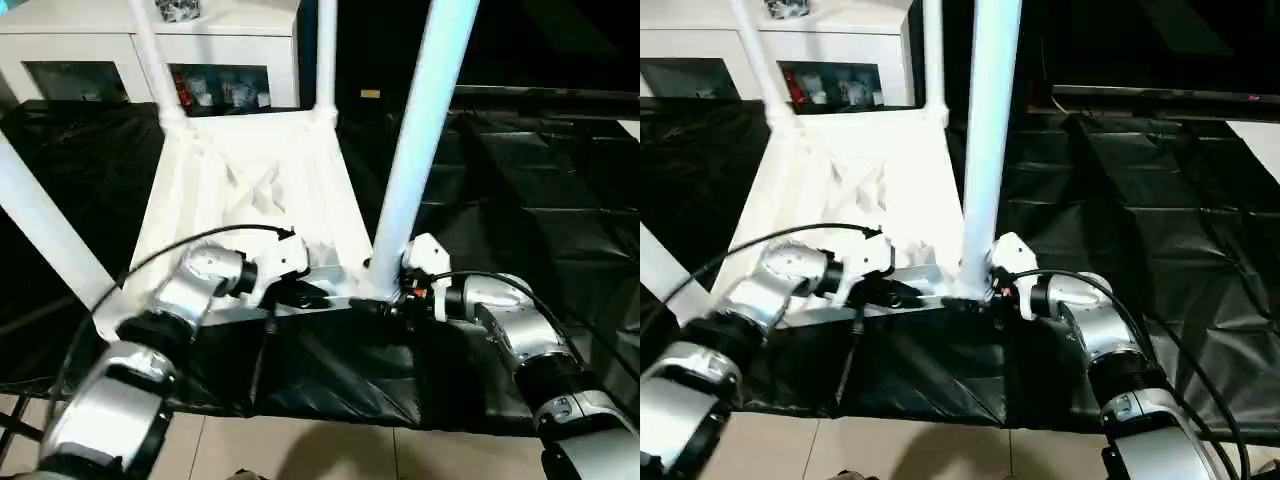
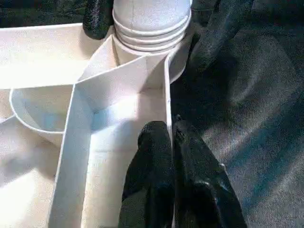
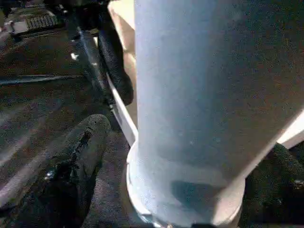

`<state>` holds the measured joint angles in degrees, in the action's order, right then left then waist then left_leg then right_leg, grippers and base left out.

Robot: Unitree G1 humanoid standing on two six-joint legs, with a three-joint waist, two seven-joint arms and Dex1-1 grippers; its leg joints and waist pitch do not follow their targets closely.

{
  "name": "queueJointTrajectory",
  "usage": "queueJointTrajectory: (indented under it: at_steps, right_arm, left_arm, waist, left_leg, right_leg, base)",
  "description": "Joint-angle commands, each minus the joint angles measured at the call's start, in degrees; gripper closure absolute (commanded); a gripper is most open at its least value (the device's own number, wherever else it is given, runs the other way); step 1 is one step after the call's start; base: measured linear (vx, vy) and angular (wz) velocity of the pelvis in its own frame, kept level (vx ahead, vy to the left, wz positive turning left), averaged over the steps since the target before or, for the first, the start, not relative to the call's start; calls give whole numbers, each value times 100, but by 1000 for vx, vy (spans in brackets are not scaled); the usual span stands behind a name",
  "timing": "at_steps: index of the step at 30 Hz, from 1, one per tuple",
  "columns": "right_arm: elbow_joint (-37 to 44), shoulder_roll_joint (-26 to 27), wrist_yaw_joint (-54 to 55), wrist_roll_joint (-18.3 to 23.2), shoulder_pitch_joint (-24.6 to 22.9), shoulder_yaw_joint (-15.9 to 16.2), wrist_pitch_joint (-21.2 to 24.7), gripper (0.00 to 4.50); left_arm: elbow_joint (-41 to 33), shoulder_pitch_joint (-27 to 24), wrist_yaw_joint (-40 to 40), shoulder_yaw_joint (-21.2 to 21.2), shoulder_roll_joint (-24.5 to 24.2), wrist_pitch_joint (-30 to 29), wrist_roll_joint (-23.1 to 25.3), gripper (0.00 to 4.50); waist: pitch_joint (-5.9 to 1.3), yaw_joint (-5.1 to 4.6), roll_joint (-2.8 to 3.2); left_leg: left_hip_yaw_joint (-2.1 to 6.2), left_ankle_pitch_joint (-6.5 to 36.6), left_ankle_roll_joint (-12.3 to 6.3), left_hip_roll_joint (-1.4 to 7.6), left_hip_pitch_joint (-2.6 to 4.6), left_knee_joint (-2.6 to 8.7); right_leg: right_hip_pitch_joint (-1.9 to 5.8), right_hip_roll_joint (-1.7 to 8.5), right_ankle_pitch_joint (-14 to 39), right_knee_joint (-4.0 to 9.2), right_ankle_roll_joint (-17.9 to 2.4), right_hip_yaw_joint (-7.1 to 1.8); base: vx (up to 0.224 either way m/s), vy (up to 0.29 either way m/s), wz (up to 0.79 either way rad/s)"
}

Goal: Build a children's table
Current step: Rotate leg to tighten

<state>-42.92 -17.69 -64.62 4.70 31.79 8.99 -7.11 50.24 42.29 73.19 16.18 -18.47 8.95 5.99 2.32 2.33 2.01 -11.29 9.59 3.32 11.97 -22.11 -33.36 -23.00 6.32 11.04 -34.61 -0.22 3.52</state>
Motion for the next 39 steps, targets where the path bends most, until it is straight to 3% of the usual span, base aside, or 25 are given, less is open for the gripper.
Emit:
queueJointTrajectory:
  at_steps: [1, 13, 19, 20, 22, 23, 25, 29, 32, 35, 36, 37, 39]
  right_arm:
    - [4, 0, -196, 43, 90, 87, 49, 81]
    - [19, 28, -503, 101, 68, 125, 113, 179]
    - [-30, 187, 1, 27, 8, 47, 314, 184]
    - [-96, 279, 412, -55, 2, -3, 347, 185]
    - [-284, 516, 1473, -237, 17, -155, 389, 185]
    - [-301, 537, 1563, -248, 20, -171, 398, 185]
    - [-485, 830, 2422, -279, 45, -338, 530, 185]
    - [-954, 1355, 3877, -453, 293, -440, 664, 186]
    - [-1145, 1655, 4358, -573, 502, -369, 618, 186]
    - [-1156, 1834, 4439, -707, 632, -256, 407, 186]
    - [-1095, 1847, 4430, -744, 683, -247, 165, 130]
    - [-1083, 1843, 4432, -751, 690, -248, 122, 116]
    - [-1008, 1743, 4278, -732, 681, -277, -30, 113]
  left_arm:
    - [80, 29, 169, 186, -80, 29, 193, 450]
    - [174, 62, 442, 213, -119, 47, 98, 450]
    - [227, 71, 155, 181, -36, -254, 164, 450]
    - [208, 63, -64, 164, 52, -345, 186, 450]
    - [149, 49, -473, 155, 252, -548, 227, 450]
    - [143, 48, -502, 156, 268, -565, 232, 450]
    - [89, 52, -925, 166, 562, -766, 281, 450]
    - [67, 129, -1659, 122, 1227, -1136, 269, 450]
    - [151, 215, -2018, 151, 1503, -1226, 321, 450]
    - [177, 239, -2003, 230, 1559, -1171, 373, 450]
    - [197, 248, -1976, 199, 1484, -1113, 389, 450]
    - [199, 248, -1968, 193, 1467, -1101, 392, 450]
    - [207, 243, -1965, 139, 1341, -1059, 412, 450]
  waist:
    - [-366, 6, -47]
    - [-373, 17, -17]
    - [-363, 14, -19]
    - [-352, 7, -45]
    - [-303, -29, -32]
    - [-290, -55, -74]
    - [-252, -118, -59]
    - [-225, -261, -45]
    - [-255, -352, 13]
    - [-253, -384, 10]
    - [-256, -403, 10]
    - [-261, -402, 9]
    - [-266, -386, -3]
  left_leg:
    - [20, 1306, -458, 121, 108, 356]
    - [18, 1305, -455, 122, 121, 354]
    - [17, 1296, -453, 122, 113, 359]
    - [17, 1347, -435, 123, 112, 366]
    - [37, 1799, -201, 119, 128, 409]
    - [38, 1917, -128, 118, 136, 420]
    - [100, 2350, 63, 91, 150, 451]
    - [166, 2909, 229, 45, 201, 471]
    - [196, 3008, 209, 43, 191, 494]
    - [159, 3195, 101, 47, 242, 495]
    - [159, 3185, 79, 45, 232, 501]
    - [163, 3138, 60, 48, 206, 513]
    - [146, 3100, 32, 50, 224, 504]
  right_leg:
    - [283, 151, 399, 341, -1599, -156]
    - [277, 143, 299, 329, -1656, -151]
    - [280, 147, 327, 326, -1671, -153]
    - [275, 145, 431, 341, -1651, -153]
    - [234, 163, 1269, 410, -1470, -166]
    - [216, 166, 1520, 433, -1394, -175]
    - [187, 183, 2482, 515, -1048, -174]
    - [120, 162, 3317, 635, -655, -136]
    - [139, 153, 3155, 659, -627, -101]
    - [84, 127, 2751, 699, -781, -104]
    - [107, 131, 2657, 692, -834, -99]
    - [129, 138, 2590, 685, -847, -98]
    - [110, 142, 2534, 683, -892, -115]
  base:
    - [0, 0, 0]
    - [0, 0, 0]
    - [0, 0, 0]
    - [0, 0, 0]
    - [0, 0, 0]
    - [0, 0, 0]
    - [0, 0, 0]
    - [0, 0, 0]
    - [0, 0, 0]
    - [0, 0, 0]
    - [0, 0, 0]
    - [0, 0, 0]
    - [0, 0, 0]
